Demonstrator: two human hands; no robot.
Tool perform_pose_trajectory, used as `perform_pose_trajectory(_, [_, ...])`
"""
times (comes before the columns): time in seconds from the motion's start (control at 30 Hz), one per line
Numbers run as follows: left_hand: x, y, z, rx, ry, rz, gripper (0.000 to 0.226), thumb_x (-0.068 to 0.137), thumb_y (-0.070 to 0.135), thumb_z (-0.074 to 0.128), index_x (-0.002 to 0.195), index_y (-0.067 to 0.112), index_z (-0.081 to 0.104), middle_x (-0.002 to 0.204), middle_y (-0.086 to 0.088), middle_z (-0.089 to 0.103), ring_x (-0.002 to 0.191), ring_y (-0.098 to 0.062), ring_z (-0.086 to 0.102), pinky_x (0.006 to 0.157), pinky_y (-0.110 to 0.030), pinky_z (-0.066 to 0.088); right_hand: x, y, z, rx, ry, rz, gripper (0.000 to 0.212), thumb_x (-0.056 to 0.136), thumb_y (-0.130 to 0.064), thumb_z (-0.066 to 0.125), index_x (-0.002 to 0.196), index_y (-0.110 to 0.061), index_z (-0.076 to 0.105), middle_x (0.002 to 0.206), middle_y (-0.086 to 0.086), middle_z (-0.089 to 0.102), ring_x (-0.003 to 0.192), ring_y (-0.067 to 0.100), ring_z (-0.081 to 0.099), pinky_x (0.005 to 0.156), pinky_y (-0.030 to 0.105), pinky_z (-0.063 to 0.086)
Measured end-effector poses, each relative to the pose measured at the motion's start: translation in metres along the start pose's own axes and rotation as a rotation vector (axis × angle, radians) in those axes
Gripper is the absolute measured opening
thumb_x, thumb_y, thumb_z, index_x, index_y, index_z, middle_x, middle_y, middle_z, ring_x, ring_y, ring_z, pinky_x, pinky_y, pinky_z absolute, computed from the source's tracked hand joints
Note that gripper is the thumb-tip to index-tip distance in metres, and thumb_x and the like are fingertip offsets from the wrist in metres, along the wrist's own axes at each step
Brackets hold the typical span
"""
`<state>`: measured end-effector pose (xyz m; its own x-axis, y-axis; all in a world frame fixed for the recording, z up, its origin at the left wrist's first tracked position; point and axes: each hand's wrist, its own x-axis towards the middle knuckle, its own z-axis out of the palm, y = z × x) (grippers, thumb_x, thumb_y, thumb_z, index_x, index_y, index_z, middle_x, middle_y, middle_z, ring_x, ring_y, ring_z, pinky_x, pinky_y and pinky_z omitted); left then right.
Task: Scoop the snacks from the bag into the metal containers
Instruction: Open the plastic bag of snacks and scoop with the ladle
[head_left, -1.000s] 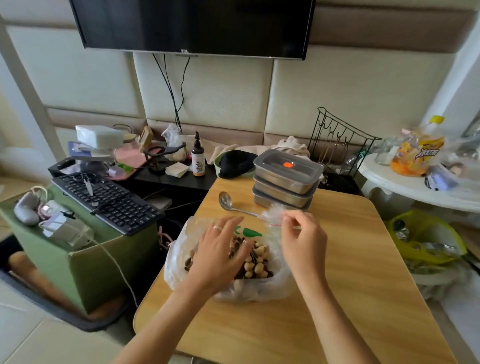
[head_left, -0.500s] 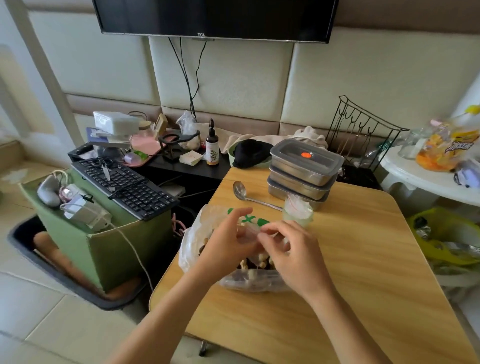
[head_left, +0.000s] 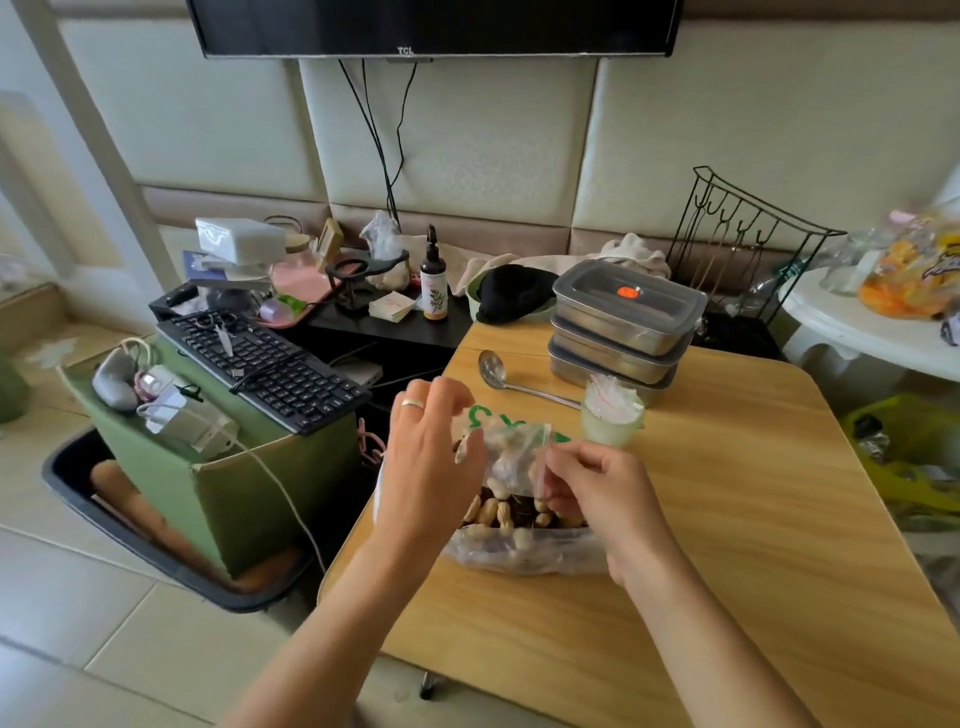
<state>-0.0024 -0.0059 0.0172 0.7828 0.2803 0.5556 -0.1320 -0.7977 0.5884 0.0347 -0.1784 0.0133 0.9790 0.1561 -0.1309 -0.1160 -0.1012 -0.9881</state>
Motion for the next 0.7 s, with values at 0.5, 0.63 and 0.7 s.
perform_pose_trajectory(0.5, [-0.008,0.016,0.021,-0.612,-0.281,-0.558,0.005,0.097,0.011,0.070,0.096,0.011,0.074,0.083,-0.004,0.079,0.080,-0.019,0.078,0.081,-0.045,0.064,0.003,0.006,0.013,-0.325,0.064,-0.234,0.015,0.092,-0.011,0.073,0.083,-0.023,0.073,0.072,-0.008,0.074,0.066,0.002,0.068,0.059,0.014,0.050])
perform_pose_trajectory(0.63, [-0.009,0.020,0.022,-0.641,-0.271,-0.561,0.004,0.095,0.012,0.073,0.095,0.013,0.076,0.083,-0.005,0.079,0.081,-0.021,0.078,0.081,-0.045,0.064,0.007,0.006,0.011,-0.303,0.081,-0.257,0.013,0.091,-0.014,0.078,0.085,-0.023,0.070,0.076,-0.005,0.073,0.068,0.005,0.069,0.059,0.015,0.051])
perform_pose_trajectory(0.7, [-0.008,0.022,0.020,-0.658,-0.255,-0.569,0.005,0.095,0.014,0.074,0.094,0.013,0.078,0.082,-0.006,0.079,0.080,-0.023,0.078,0.082,-0.046,0.064,0.007,0.003,0.009,-0.276,0.058,-0.271,0.012,0.091,-0.017,0.079,0.088,-0.023,0.069,0.078,-0.004,0.073,0.069,0.007,0.070,0.060,0.016,0.052])
